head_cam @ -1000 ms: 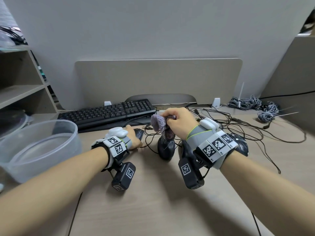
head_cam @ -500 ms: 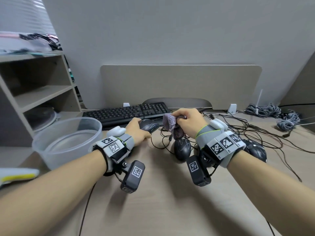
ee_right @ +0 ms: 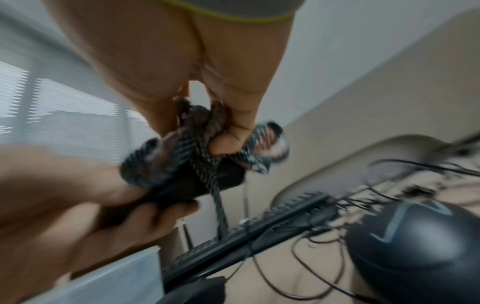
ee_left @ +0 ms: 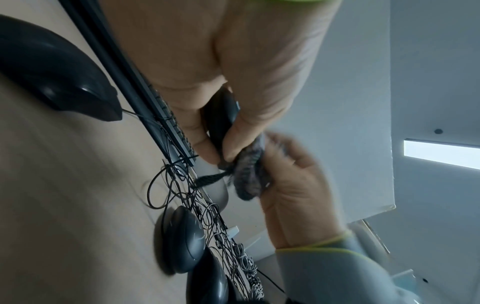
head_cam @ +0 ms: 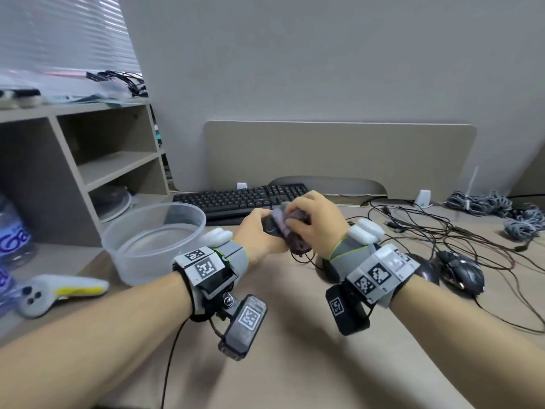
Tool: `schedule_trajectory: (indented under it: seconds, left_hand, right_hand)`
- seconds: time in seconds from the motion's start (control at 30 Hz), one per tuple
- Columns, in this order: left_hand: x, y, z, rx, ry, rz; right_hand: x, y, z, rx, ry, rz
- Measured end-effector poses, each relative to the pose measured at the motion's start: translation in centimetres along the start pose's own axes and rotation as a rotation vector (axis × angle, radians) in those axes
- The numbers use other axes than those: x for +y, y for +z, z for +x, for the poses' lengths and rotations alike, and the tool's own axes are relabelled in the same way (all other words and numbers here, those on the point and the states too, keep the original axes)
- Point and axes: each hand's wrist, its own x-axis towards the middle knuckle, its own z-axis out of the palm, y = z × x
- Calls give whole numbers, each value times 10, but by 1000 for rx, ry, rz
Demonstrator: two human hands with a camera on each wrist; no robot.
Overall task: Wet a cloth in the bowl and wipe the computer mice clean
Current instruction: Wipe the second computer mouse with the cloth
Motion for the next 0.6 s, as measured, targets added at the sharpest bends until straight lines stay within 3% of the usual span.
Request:
schedule_trajectory:
  seconds: [0.1,0.23,0.3,0.4,0.53,0.6]
  left_hand:
    - [3,1,-4,26,12,51]
    - [13,5,-3,0,13,-20]
    - [14,5,-3,13,-5,-22]
    - [11,6,-2,48,-3,32]
    - [15,7,1,-66,-2,-111]
    - [16,8,0,-96,-48,-223]
  right_hand:
    - [18,-8,5,50,186,-53]
    - [-1,-3,-8,1,-7,6]
    - [6,-6,-8,-10,20,-7]
    - [23,-12,-3,13,196,-41]
    - [5,-5,-10,-25,40,-20]
    - [13,-8,-7,-19,74,-31]
